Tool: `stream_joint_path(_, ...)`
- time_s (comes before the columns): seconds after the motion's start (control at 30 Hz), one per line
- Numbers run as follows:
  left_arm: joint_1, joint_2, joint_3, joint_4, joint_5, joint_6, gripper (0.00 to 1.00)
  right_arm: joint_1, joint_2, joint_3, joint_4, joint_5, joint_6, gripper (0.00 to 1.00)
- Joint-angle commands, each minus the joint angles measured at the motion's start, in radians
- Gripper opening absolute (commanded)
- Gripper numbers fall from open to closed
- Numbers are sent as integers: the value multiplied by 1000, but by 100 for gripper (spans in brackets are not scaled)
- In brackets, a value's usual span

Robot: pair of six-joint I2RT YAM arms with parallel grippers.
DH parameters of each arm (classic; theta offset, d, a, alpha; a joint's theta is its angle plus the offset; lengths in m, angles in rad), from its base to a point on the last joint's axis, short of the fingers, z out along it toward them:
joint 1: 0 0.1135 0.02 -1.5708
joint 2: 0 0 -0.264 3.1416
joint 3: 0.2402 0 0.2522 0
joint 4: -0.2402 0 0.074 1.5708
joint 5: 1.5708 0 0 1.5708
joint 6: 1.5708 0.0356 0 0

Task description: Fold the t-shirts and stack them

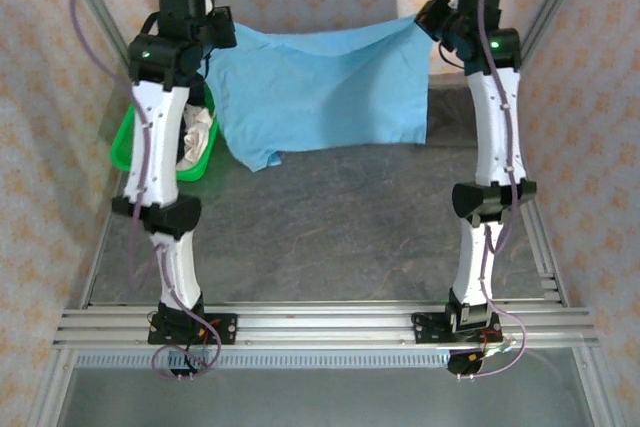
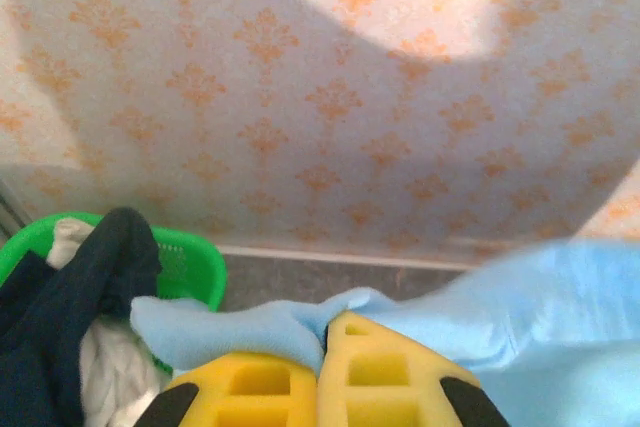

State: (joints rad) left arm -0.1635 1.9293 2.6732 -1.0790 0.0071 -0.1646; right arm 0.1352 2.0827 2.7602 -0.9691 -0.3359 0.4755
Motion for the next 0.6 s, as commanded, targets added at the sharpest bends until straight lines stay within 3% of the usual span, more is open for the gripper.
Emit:
stream_joint_path(0.0,3,-348,-327,179,45,20,0,0,-205,-190,-32,-52,-33,0)
stream_joint_path(0.13,-1,-639,-786,319,92,-32,0,3,-543,-847,256,-31,-20,0)
stream_joint_path(0.3,-86,-889,-1376,424,137,-194,0,4,-846,-1476,442,-40,9,0)
stream_joint_path(0.43,-242,-977,-1733,416,88,-296,0,3,-998,-1807,424,17,42,0)
stream_joint_path(0.57,-296,-1046,-1942,342,56,-428,0,4,-1087,-2040,411,37,88,0)
